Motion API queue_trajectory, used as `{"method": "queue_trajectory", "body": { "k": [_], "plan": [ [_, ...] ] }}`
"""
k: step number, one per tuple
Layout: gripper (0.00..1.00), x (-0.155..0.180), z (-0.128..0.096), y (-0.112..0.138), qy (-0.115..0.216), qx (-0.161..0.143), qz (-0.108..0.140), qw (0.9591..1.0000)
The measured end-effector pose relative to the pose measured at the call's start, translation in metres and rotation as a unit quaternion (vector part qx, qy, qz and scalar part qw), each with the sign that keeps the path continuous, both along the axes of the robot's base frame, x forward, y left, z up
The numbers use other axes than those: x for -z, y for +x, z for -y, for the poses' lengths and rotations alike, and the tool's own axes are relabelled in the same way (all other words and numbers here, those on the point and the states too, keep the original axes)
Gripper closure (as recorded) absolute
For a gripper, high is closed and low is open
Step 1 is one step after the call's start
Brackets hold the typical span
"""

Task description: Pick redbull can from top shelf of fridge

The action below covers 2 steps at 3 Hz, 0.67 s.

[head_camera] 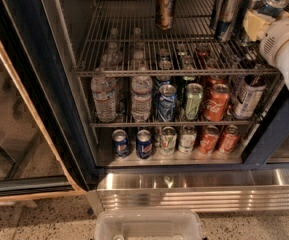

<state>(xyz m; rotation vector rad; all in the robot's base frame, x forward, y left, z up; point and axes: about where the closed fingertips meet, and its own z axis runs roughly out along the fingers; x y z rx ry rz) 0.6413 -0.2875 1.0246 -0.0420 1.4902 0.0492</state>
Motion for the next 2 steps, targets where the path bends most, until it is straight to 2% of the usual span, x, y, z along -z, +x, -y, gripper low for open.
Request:
{"method": "queue_trajectory", "body": {
  "k": [2],
  "plan": [
    [1.00,0.003,-0.007,-0.021,0.021,-0.028,-0.042,0.9985]
  ]
}}
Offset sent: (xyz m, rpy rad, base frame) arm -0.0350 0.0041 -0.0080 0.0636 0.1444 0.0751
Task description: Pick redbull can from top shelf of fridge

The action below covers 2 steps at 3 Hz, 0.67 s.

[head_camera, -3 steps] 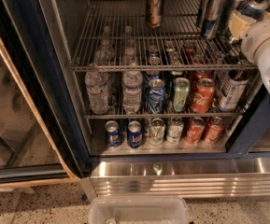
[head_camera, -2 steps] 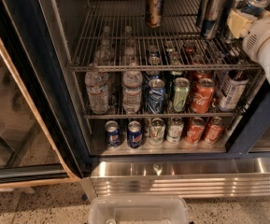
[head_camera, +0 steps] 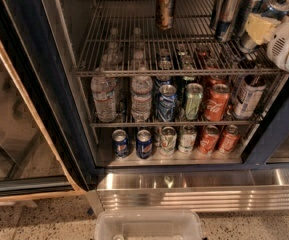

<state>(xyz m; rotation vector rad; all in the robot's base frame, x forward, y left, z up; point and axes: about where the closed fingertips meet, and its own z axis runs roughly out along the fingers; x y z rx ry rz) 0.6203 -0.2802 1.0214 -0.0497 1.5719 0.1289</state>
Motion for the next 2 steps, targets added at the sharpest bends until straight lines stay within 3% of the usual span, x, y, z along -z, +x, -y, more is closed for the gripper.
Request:
{"method": "queue_trajectory", "body": {
  "k": [2],
  "plan": [
    [1.00,0.003,-0.007,-0.024,-0.004,-0.017,-0.029,0.9994]
  ]
}}
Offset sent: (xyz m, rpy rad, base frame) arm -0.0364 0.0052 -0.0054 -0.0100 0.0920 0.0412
